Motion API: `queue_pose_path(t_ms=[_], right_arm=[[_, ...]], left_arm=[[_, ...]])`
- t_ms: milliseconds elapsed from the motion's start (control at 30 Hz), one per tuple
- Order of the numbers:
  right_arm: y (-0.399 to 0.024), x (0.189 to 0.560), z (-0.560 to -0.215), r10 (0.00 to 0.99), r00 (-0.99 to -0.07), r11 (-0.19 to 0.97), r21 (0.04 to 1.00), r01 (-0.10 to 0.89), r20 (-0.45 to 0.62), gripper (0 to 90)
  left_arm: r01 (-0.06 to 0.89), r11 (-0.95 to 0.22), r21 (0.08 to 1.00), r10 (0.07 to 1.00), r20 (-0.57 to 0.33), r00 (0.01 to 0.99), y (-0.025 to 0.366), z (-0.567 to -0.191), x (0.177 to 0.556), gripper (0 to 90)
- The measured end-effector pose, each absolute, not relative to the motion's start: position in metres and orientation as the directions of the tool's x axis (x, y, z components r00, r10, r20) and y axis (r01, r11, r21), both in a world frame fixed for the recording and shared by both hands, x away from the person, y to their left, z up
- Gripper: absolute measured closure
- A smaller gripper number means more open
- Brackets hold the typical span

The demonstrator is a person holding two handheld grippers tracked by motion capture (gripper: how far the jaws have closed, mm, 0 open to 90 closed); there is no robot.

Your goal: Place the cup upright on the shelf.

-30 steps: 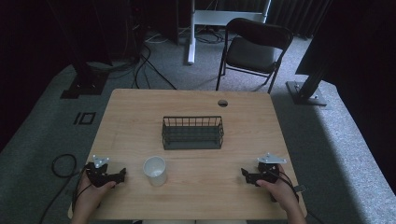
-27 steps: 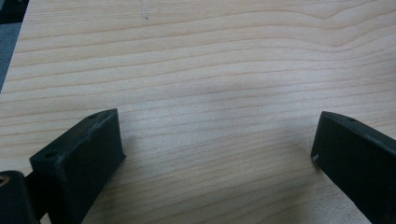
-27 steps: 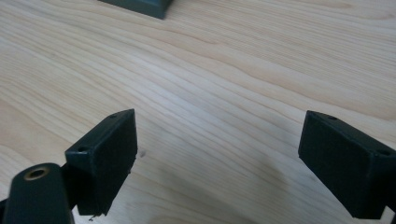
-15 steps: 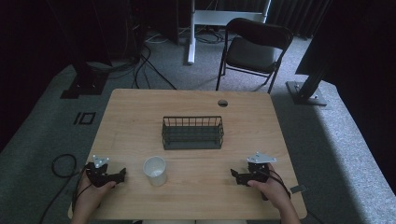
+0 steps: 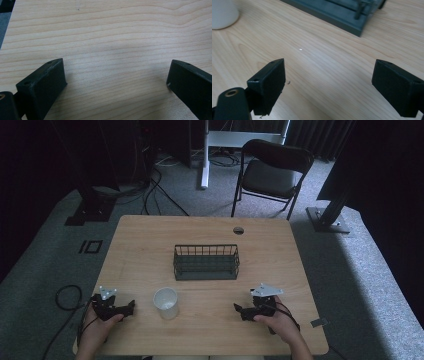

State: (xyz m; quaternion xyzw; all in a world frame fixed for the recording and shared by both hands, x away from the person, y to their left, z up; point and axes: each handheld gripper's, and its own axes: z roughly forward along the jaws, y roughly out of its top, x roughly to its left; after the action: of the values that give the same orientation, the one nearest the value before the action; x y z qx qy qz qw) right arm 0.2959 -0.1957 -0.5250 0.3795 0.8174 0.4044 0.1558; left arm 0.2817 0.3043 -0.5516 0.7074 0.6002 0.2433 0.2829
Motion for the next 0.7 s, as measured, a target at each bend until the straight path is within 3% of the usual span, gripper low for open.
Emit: queue_pose_path(t_ms=[700], right_arm=[[-0.145,0.289,-0.520,0.619,-0.782,0.433,0.801,0.414,0.070,11.4]], left_arm=[[0.711,-0.126,0.692,0.986,0.005,0.169,0.304,-0.552,0.282,2.4]])
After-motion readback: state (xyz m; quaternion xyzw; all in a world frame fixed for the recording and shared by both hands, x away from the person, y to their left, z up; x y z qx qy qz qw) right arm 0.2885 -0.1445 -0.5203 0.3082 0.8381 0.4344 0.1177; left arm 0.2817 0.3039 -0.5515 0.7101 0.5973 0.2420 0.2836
